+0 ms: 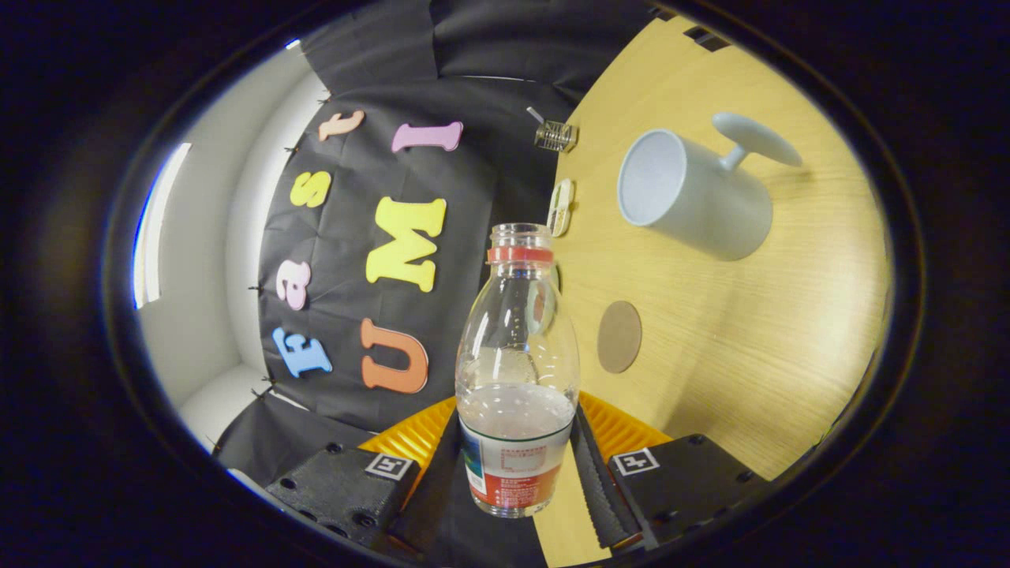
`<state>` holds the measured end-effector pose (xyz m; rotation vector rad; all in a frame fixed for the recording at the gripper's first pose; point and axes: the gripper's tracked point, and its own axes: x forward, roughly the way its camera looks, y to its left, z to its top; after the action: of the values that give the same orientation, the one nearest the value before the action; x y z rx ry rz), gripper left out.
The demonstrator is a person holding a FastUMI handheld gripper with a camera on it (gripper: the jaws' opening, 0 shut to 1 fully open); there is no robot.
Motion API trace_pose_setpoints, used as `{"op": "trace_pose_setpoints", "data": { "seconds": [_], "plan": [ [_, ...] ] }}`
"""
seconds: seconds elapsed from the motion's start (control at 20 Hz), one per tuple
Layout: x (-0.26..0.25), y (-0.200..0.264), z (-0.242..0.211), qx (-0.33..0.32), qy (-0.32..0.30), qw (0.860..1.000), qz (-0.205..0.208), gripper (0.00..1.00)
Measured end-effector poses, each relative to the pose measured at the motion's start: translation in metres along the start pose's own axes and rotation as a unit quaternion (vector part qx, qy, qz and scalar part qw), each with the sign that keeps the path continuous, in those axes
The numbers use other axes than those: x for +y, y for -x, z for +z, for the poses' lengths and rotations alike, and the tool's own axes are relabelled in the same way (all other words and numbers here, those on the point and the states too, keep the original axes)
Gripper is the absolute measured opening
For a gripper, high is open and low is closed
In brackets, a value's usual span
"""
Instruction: Take the bottle from table, then pour the juice into the cup, finally place the bottle on the coaster
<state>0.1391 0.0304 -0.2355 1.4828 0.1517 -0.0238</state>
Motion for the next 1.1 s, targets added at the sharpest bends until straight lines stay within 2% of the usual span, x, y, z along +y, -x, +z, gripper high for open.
{"op": "trace_pose_setpoints", "data": {
  "seconds": [0.6,1.1],
  "plan": [
    [0.006,-0.012,0.027,-0.008,-0.108,0.994,0.005,0.77],
    [0.007,-0.013,0.046,-0.016,-0.155,0.988,0.005,0.77]
  ]
}}
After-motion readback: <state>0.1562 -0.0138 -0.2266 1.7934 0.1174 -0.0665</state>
